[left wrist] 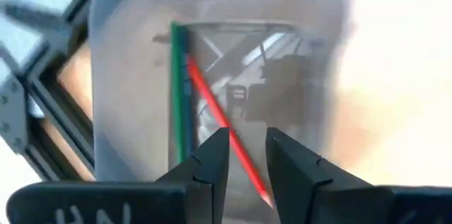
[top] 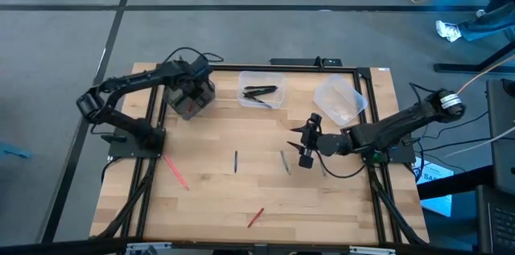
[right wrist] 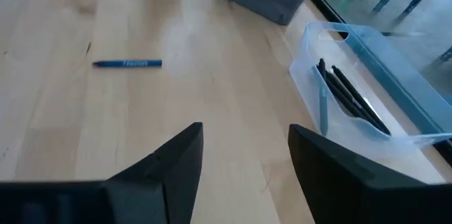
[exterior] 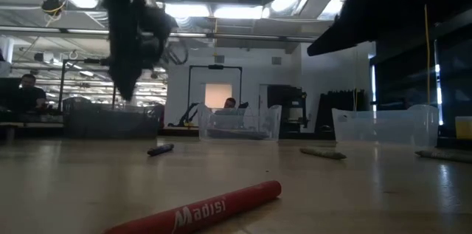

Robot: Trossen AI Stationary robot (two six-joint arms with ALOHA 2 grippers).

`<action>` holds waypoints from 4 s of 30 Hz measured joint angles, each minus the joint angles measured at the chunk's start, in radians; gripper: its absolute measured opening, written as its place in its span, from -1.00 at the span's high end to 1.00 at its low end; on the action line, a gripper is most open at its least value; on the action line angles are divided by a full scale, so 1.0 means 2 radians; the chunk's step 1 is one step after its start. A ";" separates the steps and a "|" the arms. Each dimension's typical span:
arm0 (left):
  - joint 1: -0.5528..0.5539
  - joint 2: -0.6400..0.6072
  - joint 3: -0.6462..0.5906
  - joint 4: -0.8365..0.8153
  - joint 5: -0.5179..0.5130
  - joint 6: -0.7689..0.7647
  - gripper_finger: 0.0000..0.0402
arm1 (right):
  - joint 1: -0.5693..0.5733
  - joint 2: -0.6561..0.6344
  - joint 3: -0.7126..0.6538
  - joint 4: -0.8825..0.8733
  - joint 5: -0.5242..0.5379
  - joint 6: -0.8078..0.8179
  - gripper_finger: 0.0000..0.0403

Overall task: Sort crayons/erasers/pens/pencils in bins
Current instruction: Put the pink pencil into the black bin

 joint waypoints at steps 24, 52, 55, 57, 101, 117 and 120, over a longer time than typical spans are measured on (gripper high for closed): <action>-0.626 0.002 -0.020 -0.060 0.132 -0.183 0.36 | -0.016 0.127 0.000 0.157 -0.017 0.000 -0.06; -0.688 0.127 -0.073 -0.025 0.149 -0.082 0.33 | -0.016 0.127 0.000 0.157 0.005 -0.002 -0.06; -0.688 0.142 -0.070 -0.030 0.152 -0.060 0.33 | -0.016 0.127 0.000 0.157 0.005 -0.002 -0.06; -0.687 0.147 -0.070 -0.030 0.147 -0.051 0.33 | -0.016 0.127 0.000 0.158 0.005 -0.002 -0.06; -0.458 0.141 0.053 -0.035 -0.044 -0.013 0.98 | -0.015 0.127 0.000 0.158 0.004 -0.003 -0.06; -0.225 0.017 0.081 -0.085 -0.177 -0.010 0.99 | -0.015 0.127 0.000 0.154 0.000 -0.003 -0.06; -0.169 -0.002 0.081 -0.057 -0.177 -0.016 0.98 | -0.015 0.127 0.000 0.154 0.000 -0.002 -0.06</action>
